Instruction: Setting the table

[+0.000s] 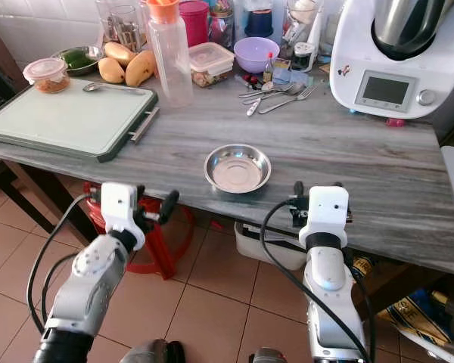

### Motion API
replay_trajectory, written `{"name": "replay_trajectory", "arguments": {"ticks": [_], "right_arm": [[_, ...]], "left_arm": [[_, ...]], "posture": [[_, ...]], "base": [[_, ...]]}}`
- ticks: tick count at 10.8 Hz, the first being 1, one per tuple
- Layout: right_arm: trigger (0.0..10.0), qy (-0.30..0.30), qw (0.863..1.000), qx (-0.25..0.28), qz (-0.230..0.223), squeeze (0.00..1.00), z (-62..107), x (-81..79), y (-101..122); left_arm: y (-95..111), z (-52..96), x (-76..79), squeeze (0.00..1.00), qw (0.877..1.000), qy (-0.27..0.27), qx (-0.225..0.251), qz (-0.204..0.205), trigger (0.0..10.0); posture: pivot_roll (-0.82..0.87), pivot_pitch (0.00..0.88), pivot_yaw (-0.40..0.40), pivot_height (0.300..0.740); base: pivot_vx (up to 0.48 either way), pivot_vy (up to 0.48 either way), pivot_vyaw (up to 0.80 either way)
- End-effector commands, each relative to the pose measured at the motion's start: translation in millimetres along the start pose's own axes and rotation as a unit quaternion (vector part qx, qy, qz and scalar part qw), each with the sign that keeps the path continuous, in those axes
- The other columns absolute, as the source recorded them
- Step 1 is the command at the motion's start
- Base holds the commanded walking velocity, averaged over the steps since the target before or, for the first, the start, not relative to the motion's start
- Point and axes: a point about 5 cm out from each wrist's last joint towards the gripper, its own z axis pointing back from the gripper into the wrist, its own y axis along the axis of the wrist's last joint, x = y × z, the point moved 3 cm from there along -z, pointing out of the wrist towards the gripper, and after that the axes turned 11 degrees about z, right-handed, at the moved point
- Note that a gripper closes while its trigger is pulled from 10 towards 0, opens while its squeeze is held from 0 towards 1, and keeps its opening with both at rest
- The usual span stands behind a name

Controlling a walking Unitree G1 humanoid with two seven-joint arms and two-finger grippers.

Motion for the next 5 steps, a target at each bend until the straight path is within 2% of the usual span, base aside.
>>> {"name": "replay_trajectory", "arguments": {"ticks": [1, 4, 5], "right_arm": [[10.0, 0.006, 1.000, 0.021, -0.010, 0.00, -0.6, -1.2, 10.4], [10.0, 0.001, 1.000, 0.014, -0.021, 0.00, -1.0, 1.4, 10.7], [10.0, 0.002, 1.000, 0.014, -0.021, 0.00, -0.7, 1.5, 10.1]], "left_arm": [[-1.3, -0.3, -2.4, 0.00, 1.000, 0.006, -0.001, -0.003, 10.0], [-2.7, 1.2, -1.9, 0.00, 1.000, 0.002, -0.004, -0.002, 10.0], [-2.9, 1.3, -1.6, 0.00, 1.000, 0.001, -0.004, -0.002, 10.0]], "posture": [[-0.09, 0.000, 0.041, 0.740], [-0.08, 0.000, 0.044, 0.740], [-0.09, 0.000, 0.045, 0.740]], "base": [[-0.274, 0.000, 0.00], [-0.305, 0.000, 0.00], [-0.304, 0.000, -0.63]]}}
